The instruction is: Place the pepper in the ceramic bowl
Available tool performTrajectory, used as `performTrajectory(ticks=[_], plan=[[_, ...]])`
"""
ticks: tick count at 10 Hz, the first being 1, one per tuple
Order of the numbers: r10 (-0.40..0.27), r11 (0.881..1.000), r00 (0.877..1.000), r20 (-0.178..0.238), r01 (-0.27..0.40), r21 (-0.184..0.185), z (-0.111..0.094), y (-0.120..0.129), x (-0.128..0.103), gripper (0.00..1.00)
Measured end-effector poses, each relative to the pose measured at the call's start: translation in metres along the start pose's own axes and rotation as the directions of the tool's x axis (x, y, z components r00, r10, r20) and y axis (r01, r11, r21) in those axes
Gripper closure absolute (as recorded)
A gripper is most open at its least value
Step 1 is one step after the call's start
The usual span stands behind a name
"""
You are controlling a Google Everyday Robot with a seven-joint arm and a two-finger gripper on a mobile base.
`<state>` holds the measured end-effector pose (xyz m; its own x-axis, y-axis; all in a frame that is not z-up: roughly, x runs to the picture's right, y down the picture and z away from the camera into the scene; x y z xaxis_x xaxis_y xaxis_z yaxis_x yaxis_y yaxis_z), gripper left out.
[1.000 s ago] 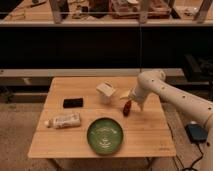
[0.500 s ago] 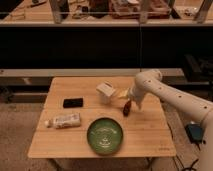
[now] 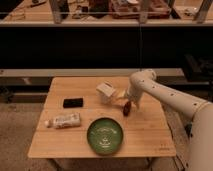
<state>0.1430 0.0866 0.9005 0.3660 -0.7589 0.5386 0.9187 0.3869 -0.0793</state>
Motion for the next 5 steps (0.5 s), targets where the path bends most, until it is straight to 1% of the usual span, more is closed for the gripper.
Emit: performTrajectory(ticks=[3,5], plan=[[-0.022,0.999,1.000,0.022,0.023,-0.043,0.013,0.003,-0.001,0.20],[-0.028,0.998,0.999,0.044,0.031,-0.057,0.020,0.005,-0.002,0.20]])
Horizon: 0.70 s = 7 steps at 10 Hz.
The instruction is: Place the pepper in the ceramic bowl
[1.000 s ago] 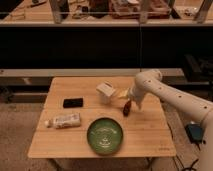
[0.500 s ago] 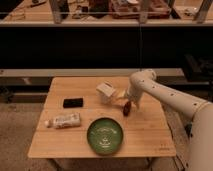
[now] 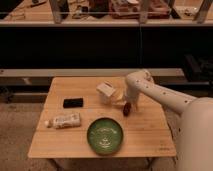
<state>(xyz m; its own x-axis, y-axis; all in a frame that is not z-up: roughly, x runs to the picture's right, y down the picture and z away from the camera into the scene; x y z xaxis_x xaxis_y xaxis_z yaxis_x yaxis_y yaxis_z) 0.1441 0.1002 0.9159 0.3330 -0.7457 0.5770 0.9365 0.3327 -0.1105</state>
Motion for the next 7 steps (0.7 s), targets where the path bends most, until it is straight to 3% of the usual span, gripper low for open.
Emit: performTrajectory(ticks=[3,7], plan=[[-0.004,1.000,1.000,0.029,0.005,-0.012,0.0060,0.0030,-0.0014,0.21],[0.008,1.000,1.000,0.011,-0.008,-0.007,0.0007,0.0047,-0.0011,0.54]])
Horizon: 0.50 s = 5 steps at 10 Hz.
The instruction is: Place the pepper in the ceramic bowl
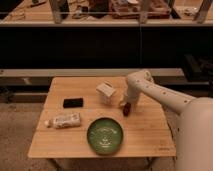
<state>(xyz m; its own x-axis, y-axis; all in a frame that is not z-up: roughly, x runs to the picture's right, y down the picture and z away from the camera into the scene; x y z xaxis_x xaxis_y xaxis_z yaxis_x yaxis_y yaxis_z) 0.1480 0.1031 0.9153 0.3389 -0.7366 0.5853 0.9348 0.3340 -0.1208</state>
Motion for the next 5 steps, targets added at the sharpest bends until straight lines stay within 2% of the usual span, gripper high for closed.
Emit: performTrajectory(ticks=[1,2,3,5], plan=[[-0.003,1.000,1.000,0.003,0.003,-0.007,0.003,-0.005,-0.001,0.66],[-0.004,1.000,1.000,0.000,0.004,-0.005,0.005,-0.007,-0.002,0.71],[0.002,1.000,1.000,-0.007,-0.002,-0.010,0.007,-0.001,0.001,0.73],[-0.001,1.000,1.000,-0.004,0.001,-0.016,-0.006,-0.005,0.002,0.73]])
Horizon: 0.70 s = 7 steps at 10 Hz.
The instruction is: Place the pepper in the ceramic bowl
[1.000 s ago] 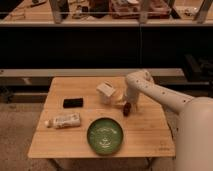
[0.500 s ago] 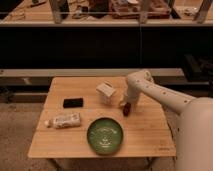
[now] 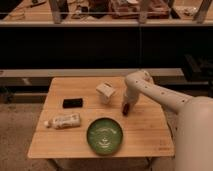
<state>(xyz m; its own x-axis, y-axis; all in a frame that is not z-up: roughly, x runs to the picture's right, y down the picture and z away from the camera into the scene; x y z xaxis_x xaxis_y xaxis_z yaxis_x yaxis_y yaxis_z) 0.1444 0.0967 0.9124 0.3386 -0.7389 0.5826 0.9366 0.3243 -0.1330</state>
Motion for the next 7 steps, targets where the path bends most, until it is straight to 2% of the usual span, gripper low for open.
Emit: performTrajectory(ticks=[1,3,6,7], plan=[[-0.007,1.000,1.000,0.001,0.007,-0.004,-0.011,-0.001,0.000,0.73],[-0.006,1.000,1.000,0.003,0.006,0.006,-0.019,-0.002,0.001,0.73],[-0.007,1.000,0.999,-0.044,0.008,0.027,-0.040,-0.028,-0.013,0.73],[-0.016,0.999,0.999,-0.037,0.017,0.030,-0.045,-0.034,-0.015,0.73]])
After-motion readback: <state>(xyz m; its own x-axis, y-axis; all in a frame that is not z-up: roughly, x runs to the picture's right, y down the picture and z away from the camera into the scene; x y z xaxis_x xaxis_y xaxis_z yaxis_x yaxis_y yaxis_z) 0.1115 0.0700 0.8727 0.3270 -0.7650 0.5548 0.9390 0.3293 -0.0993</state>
